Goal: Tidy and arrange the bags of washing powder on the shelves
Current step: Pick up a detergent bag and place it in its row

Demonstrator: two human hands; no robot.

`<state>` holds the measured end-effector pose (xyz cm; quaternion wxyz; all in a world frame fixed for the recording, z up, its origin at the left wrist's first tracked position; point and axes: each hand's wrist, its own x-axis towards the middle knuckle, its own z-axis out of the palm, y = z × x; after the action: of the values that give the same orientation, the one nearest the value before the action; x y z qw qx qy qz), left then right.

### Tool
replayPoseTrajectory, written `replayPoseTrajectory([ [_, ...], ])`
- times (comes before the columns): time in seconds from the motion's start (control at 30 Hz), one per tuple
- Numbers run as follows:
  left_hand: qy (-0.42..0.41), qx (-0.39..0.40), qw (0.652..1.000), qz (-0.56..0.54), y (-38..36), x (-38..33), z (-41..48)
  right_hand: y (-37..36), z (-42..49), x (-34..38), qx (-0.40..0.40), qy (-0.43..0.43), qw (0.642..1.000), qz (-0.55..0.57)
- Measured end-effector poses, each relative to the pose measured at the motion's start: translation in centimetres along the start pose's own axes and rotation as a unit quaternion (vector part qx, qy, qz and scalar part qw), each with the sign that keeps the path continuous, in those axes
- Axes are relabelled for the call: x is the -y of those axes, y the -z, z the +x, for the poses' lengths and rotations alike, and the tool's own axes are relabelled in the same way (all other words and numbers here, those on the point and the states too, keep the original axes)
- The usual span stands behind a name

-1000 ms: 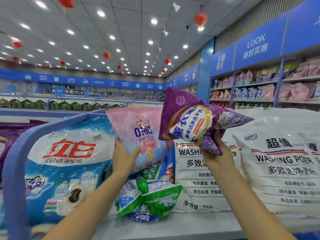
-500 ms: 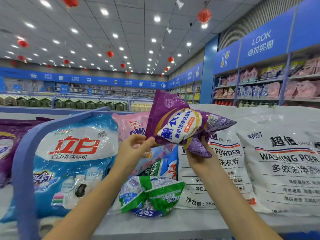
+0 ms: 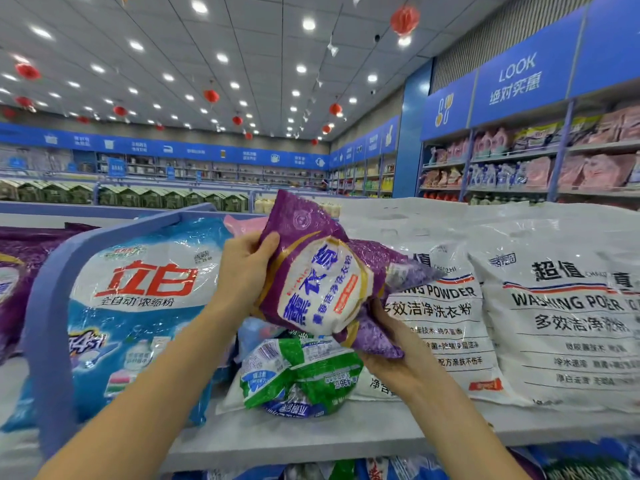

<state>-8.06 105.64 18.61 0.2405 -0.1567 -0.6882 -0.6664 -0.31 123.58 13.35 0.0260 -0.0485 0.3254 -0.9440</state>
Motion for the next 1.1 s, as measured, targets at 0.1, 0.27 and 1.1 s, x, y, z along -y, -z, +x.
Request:
replayPoseTrajectory([
  [0.1, -0.092, 0.038, 0.994, 0.045, 0.2, -3.1, 1.0, 1.0, -0.6, -0.2, -0.003, -0.006, 0.996, -0.094],
  [0.27, -0.216, 0.111, 0.954, 0.175, 0.0, -8.9, 1.9, 3.2, -1.7, 2.4, 0.026, 0.088, 0.994, -0.058],
  [1.1, -0.450, 0.149, 0.836, 0.277, -0.5, -7.8, -1.3, -2.9, -0.7, 1.7, 0.080, 0.324, 0.829, -0.449],
])
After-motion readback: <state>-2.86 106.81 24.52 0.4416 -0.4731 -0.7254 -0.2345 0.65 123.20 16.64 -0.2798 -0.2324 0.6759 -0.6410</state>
